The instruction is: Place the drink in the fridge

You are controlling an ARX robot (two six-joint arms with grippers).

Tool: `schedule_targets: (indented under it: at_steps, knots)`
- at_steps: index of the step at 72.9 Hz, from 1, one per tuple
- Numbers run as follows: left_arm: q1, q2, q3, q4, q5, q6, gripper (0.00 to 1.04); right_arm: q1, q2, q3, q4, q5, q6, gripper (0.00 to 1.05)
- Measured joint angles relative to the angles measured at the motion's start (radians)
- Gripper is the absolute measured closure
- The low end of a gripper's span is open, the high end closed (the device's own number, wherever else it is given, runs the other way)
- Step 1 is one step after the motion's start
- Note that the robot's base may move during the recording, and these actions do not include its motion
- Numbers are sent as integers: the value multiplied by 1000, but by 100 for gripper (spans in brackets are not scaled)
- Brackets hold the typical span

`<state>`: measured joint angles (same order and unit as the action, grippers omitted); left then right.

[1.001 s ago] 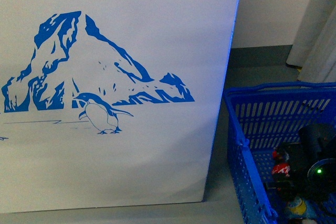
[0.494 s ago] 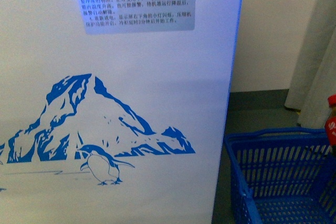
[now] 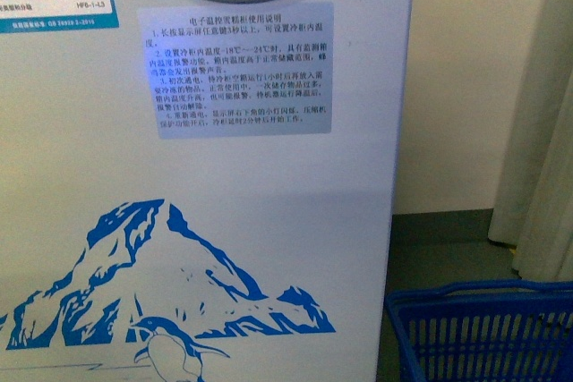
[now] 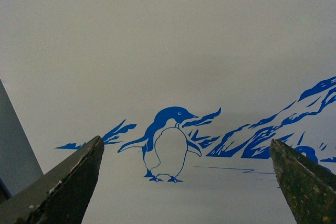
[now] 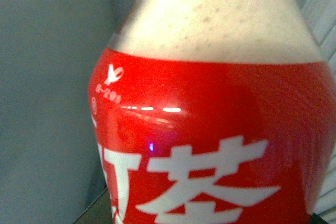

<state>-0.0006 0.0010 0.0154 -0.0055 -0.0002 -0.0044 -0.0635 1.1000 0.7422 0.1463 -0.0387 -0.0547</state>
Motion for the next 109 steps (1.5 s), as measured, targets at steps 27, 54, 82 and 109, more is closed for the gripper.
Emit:
schedule_targets:
  at_steps: [27,54,82,109]
  knots:
    - [0,0,0,0,0,0,8,124,-386,-109,-64,253,-17,68]
    - [0,0,0,0,0,0,8,303,-652,-195,-148,500,-24,68]
    - [0,0,0,0,0,0,8,314,-713,-220,-127,605,-30,68]
    - [0,0,0,0,0,0,8,286,-731,-256,-130,614,-29,68]
